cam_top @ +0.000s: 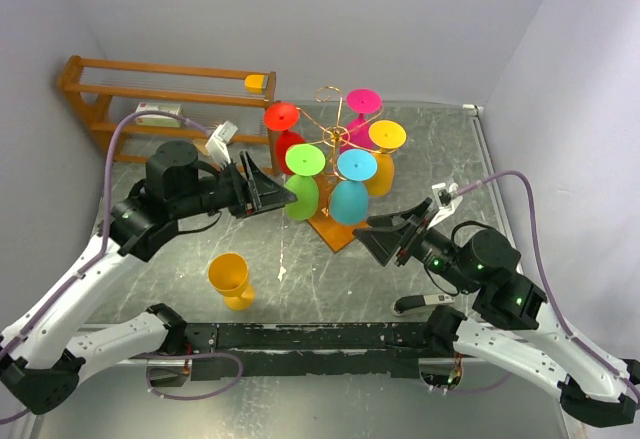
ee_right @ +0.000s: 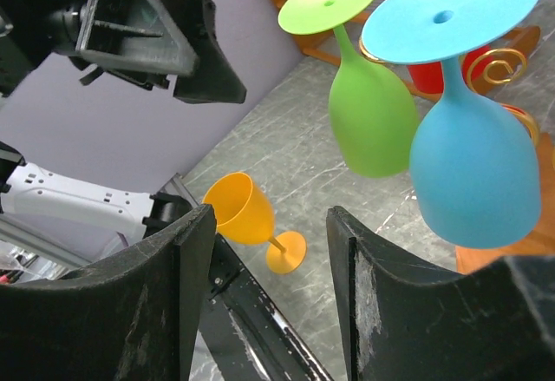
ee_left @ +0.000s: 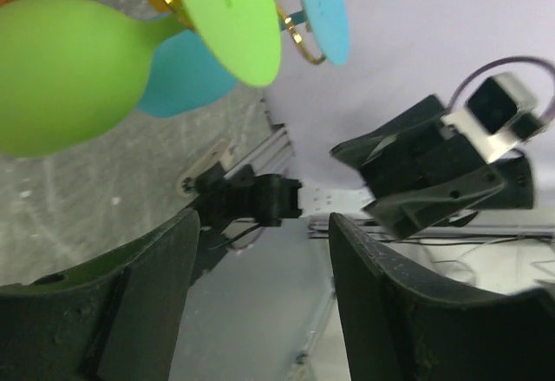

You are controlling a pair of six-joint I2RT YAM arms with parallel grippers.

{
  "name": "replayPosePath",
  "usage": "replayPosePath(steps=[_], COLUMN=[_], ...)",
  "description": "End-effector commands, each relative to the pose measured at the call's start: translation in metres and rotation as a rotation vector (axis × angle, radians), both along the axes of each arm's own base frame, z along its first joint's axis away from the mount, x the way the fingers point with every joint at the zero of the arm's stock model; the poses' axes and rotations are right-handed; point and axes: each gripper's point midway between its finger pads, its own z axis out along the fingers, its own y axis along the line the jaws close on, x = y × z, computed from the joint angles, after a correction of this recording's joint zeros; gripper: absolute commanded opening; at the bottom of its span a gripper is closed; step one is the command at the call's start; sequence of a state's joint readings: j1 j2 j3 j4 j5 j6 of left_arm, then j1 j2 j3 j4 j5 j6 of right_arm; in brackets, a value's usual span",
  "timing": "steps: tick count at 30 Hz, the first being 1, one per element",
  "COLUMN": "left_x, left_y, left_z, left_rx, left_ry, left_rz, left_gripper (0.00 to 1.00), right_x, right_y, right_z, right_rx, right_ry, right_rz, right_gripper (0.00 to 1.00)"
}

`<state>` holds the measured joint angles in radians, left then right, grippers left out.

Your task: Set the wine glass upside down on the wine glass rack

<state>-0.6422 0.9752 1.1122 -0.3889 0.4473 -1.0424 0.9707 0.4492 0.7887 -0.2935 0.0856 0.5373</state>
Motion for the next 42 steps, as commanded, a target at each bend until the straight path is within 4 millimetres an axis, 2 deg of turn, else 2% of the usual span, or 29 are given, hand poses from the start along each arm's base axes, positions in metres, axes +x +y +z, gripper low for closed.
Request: replayPosePath(steps=[1,4,6,12,15,18,22,24,28,32,38,42], left_x=[-0.011,-0.012,-0.017,-0.034,-0.04,-0.044,-0.051,-0.055,-0.053,-0.049,-0.046,-0.043], left_y=[0.042,0.077,0.092,0.12,0.128,0.124,0.106,0.1,0.105,0.09,0.084,0.084], left_z=[-0.036,-0.069,-0.083,-0.114,-0.127,-0.137,-0.152,-0.162,-0.174,-0.172,-0.185,-0.189], left_rx=[0.308,0.524,0.602,0.749,0.799,0.783,0.721,0.714,0.76,0.694,0.683,0.688], left_ry=[-0.045,0.005,0.027,0.086,0.126,0.146,0.177,0.206,0.232,0.221,0.254,0.264], left_rz=[0.032,0.106,0.125,0.122,0.116,0.089,0.004,-0.04,-0.027,-0.051,-0.046,-0.02], left_gripper=[0.71,0.67,0.66,0.65,0.64,0.61,0.46,0.43,0.45,0.51,0.52,0.49], right_x=[0.002,0.006,0.009,0.019,0.023,0.027,0.028,0.027,0.028,0.029,0.029,0.028], right_y=[0.008,0.013,0.017,0.03,0.034,0.036,0.035,0.033,0.029,0.026,0.023,0.021], right_z=[0.007,0.006,0.007,0.005,0.005,0.003,0.003,0.002,0.001,0.0,-0.004,-0.006], right_rx=[0.032,0.025,0.021,0.012,0.021,0.029,0.04,0.04,0.035,0.034,0.032,0.036], right_ry=[-0.007,0.001,0.004,0.013,0.021,0.028,0.027,0.028,0.029,0.028,0.032,0.034], right_rz=[0.014,0.012,0.01,0.005,-0.006,-0.018,-0.027,-0.031,-0.046,-0.061,-0.068,-0.076], right_gripper=[0.55,0.55,0.55,0.56,0.56,0.56,0.56,0.56,0.56,0.56,0.57,0.57])
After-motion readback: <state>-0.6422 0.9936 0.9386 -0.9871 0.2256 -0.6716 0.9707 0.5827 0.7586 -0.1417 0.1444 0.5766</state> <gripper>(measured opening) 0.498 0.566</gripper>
